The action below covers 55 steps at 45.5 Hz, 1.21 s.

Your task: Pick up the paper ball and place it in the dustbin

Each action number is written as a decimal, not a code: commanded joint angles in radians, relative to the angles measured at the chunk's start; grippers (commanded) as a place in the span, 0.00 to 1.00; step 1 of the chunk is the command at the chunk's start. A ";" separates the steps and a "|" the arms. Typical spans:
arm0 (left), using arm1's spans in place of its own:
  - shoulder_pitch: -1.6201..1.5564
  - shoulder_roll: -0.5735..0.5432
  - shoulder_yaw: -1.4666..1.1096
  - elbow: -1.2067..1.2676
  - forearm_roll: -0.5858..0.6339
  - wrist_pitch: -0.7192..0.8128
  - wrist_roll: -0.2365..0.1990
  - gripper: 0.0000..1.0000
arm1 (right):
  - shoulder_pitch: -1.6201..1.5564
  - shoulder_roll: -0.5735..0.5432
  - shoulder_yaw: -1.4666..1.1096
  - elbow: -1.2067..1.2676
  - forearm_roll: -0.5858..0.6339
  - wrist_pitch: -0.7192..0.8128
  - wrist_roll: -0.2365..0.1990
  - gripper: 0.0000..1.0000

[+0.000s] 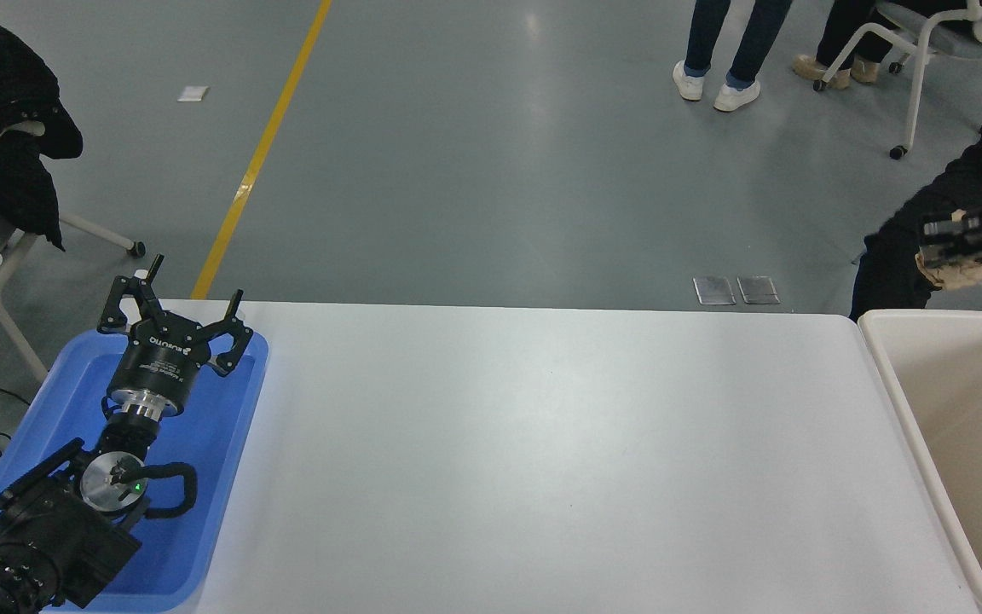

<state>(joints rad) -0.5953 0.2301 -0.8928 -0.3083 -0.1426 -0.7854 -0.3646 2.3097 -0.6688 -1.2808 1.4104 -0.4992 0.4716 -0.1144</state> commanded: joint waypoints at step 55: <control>0.000 0.000 0.000 0.000 0.000 0.000 0.000 1.00 | -1.542 0.106 0.696 -1.137 0.197 -0.719 -0.001 0.00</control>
<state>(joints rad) -0.5952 0.2301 -0.8934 -0.3084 -0.1427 -0.7854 -0.3650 1.0264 -0.6489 -0.7734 0.4506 -0.3141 -0.2025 -0.1190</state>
